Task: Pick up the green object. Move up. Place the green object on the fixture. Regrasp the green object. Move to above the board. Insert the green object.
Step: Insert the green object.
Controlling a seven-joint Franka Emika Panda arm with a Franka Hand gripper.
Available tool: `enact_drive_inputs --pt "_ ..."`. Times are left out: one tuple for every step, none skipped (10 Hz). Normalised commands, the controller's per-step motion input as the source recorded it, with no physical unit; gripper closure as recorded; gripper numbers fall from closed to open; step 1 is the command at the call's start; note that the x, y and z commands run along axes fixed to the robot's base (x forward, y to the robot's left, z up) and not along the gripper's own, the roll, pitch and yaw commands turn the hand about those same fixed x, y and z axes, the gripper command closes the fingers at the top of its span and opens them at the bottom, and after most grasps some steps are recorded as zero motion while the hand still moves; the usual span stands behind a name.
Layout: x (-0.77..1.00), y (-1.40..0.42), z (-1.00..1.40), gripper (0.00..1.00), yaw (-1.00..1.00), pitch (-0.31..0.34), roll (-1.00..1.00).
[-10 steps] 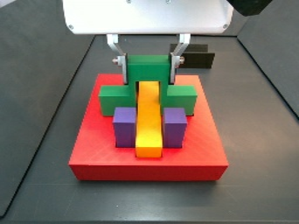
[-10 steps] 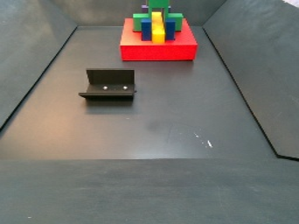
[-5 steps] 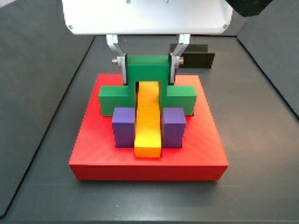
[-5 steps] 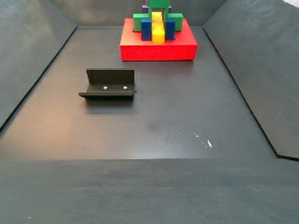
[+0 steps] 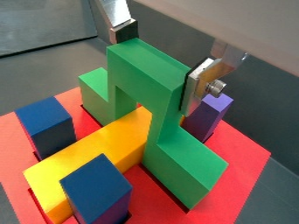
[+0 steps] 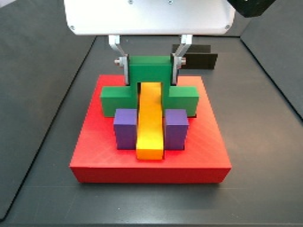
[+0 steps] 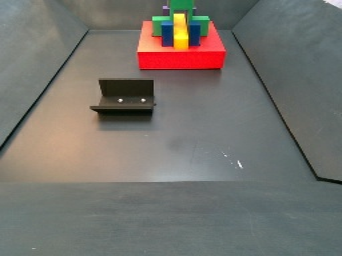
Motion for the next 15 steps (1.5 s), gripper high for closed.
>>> enact_drive_inputs --pt "0.00 0.00 0.00 1.00 0.00 0.000 0.17" --pt "-0.02 0.00 0.00 1.00 0.00 0.000 0.14" --pt "0.00 0.00 0.00 1.00 -0.03 0.000 0.21" --pt "-0.06 0.00 0.00 1.00 -0.02 0.000 0.18" --pt "-0.05 -0.02 0.00 1.00 -0.01 -0.007 0.14" --pt "0.01 -0.10 0.00 1.00 0.00 0.000 0.20" --pt "0.20 -0.13 0.00 1.00 0.00 0.019 0.26" --pt "0.11 -0.15 -0.01 1.00 0.00 0.004 0.26" --pt "0.05 -0.14 -0.04 1.00 0.00 0.000 0.23" --pt "0.03 -0.11 -0.06 1.00 0.00 0.000 0.23" --pt "0.07 -0.06 -0.03 1.00 0.00 0.000 0.21" --pt "0.08 -0.04 -0.06 1.00 0.00 0.000 0.21" --pt "0.09 0.00 -0.16 1.00 0.00 0.000 0.18" --pt "0.13 0.00 -0.23 1.00 0.00 0.000 0.13" --pt "0.07 0.00 -0.25 1.00 0.00 0.000 0.08"
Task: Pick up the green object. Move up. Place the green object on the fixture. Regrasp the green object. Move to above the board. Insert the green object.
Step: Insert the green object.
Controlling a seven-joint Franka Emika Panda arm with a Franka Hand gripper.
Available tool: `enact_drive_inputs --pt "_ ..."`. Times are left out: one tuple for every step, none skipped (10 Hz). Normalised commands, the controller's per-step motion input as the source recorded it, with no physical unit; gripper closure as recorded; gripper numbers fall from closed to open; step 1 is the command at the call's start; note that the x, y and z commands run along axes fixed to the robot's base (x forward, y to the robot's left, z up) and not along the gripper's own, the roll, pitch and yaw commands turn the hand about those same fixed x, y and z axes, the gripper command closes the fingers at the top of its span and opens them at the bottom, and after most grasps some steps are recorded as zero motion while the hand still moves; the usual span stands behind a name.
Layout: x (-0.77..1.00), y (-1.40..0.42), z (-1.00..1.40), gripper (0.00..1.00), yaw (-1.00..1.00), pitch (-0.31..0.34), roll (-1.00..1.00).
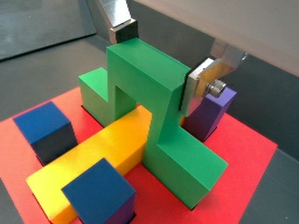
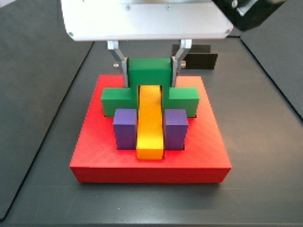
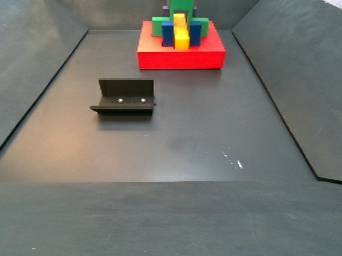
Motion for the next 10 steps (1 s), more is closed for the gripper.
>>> enact_drive_inputs --pt "0.00 0.00 -0.29 1.00 0.00 -0.003 0.04" --pt "0.00 0.00 -0.40 1.00 0.00 0.000 0.02" --pt "0.00 0.00 -0.54 1.00 0.00 0.000 0.06" --pt "0.02 0.00 -0.85 1.00 0.00 0.000 0.07" --pt "0.25 0.00 -0.89 1.00 0.04 0.000 0.07" --pt "0.42 0.00 -0.90 1.00 0.00 -0.016 0.04" --pt "0.57 -0.06 -0.91 1.00 0.00 0.000 0.00" --pt "0.24 0.00 -0.31 1.00 0.00 0.017 -0.07" --pt "0.00 0.03 0.00 1.00 0.00 0.000 0.00" --pt "0.00 0.05 0.00 1.00 0.00 0.000 0.01"
